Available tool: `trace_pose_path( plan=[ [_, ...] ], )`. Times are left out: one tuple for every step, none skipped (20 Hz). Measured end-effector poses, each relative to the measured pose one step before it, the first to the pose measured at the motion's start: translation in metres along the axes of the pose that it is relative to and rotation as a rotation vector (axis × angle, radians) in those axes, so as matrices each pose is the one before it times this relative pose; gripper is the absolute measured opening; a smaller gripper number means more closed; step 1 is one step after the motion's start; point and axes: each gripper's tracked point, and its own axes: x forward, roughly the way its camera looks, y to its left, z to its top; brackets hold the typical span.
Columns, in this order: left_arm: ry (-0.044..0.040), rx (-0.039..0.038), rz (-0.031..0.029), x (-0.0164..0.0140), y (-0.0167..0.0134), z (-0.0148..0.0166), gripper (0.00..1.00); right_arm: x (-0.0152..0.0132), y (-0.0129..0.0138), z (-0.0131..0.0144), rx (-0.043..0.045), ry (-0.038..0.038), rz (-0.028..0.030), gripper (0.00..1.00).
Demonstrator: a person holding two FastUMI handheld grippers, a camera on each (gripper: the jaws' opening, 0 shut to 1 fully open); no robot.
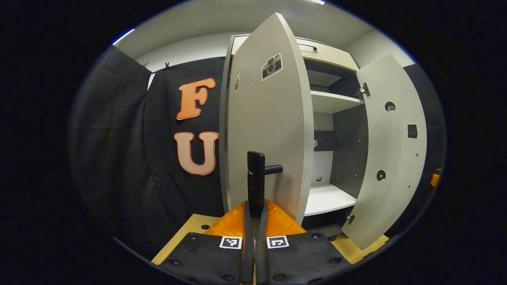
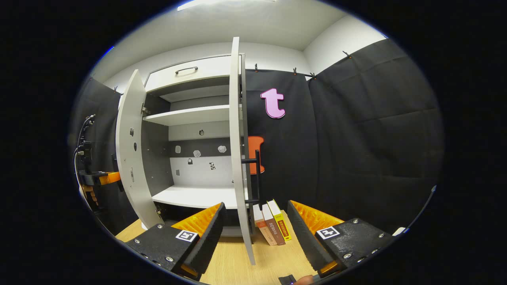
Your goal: Open the right door of the double-door shoe cabinet with the right hand, and open the left door with the left hand.
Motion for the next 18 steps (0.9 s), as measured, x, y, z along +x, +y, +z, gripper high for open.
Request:
trace_pose_path(
  plan=[
    [0.00058, -0.00768, 0.00336, -0.00105, 0.00055, -0.00046, 0.08, -0.00015, 0.00173, 0.00076, -0.00305, 0.00136, 0.00021, 0.93],
    [0.00165, -0.00631, 0.00099, -0.00027, 0.00111, -0.00004, 0.08, -0.00108, 0.00188, -0.00031, -0.00417, 0.0025, -0.00166, 1.0],
    [-0.00222, -0.00399, -0.00184, -0.00101, 0.00072, 0.00062, 0.08, 0.00048, 0.00121, 0.0007, -0.00158, -0.00052, -0.00291, 0.93],
    [0.00024, -0.00358, -0.00017, -0.00015, 0.00115, -0.00023, 0.08, 0.00067, 0.00223, 0.00079, 0.00091, -0.00041, -0.00064, 0.93],
    [-0.00038, -0.00044, 0.00074, -0.00079, 0.0009, 0.00048, 0.08, 0.00108, 0.00254, -0.00016, 0.00242, 0.00051, 0.00161, 0.93],
    [0.00069, 0.00084, 0.00025, -0.00015, 0.00142, -0.00044, 0.08, -0.00002, 0.00336, 0.00012, 0.00219, 0.00068, 0.00035, 0.93],
    [-0.00027, 0.00015, -0.00098, -0.00015, 0.00088, -0.00003, 0.08, -0.0018, 0.00222, 0.00136, 0.00056, -0.00212, -0.00101, 0.93],
    [-0.00111, -0.00158, -0.00142, -0.00005, 0.00121, 0.00045, 0.08, 0.00035, 0.00219, 0.00109, -0.00239, -0.00083, -0.00059, 0.93],
    [0.00005, -0.00338, -0.00024, -0.00075, 0.00141, -0.00037, 0.08, -0.00013, 0.0031, 0.00063, -0.00394, 0.00067, 0.0015, 0.93],
    [-0.00041, -0.0016, 0.00063, -0.00083, 0.00104, 0.00023, 0.08, 0.00042, 0.00377, -0.00005, -0.00175, 0.00146, 0.00175, 0.93],
    [0.00124, -0.00001, 0.00091, -0.00012, 0.00133, -0.00041, 0.08, 0.00253, 0.00279, 0.00069, -0.00049, 0.00016, 0.00089, 1.0],
    [-0.00169, 0.00047, 0.0016, -0.00053, 0.00152, 0.00017, 0.08, -0.00008, 0.00297, 0.00052, -0.00039, -0.00078, -0.00097, 0.93],
    [-0.00124, 0.00241, 0.00157, 0.00028, 0.00211, 0.00096, 0.08, -0.00006, 0.00221, -0.00001, 0.00043, 0.0008, 0.00009, 0.93],
    [-0.00162, 0.00153, 0.00114, -0.00002, 0.00251, -0.00016, 0.08, 0.00086, 0.00188, -0.00079, 0.00213, 0.00115, -0.0007, 0.94],
    [-0.00135, -0.00327, 0.00138, -0.00015, 0.00179, 0.00044, 0.07, 0.0001, 0.00202, -0.00045, 0.00095, 0.00173, 0.00034, 0.94],
    [-0.00058, -0.00609, 0.0005, -0.00007, 0.001, 0.00028, 0.07, 0.00154, 0.00176, -0.0011, -0.00139, 0.00059, -0.00157, 1.0],
    [0.00102, -0.00431, 0.00426, -0.00094, 0.00203, -0.00062, 0.07, 0.00045, 0.00189, -0.00005, -0.00364, 0.00138, -0.00177, 0.94],
    [0.00021, 0.00095, 0.00465, 0.00044, 0.00241, 0.00075, 0.07, -0.00033, 0.00352, -0.00131, -0.00206, 0.00201, 0.00019, 0.94]
  ],
)
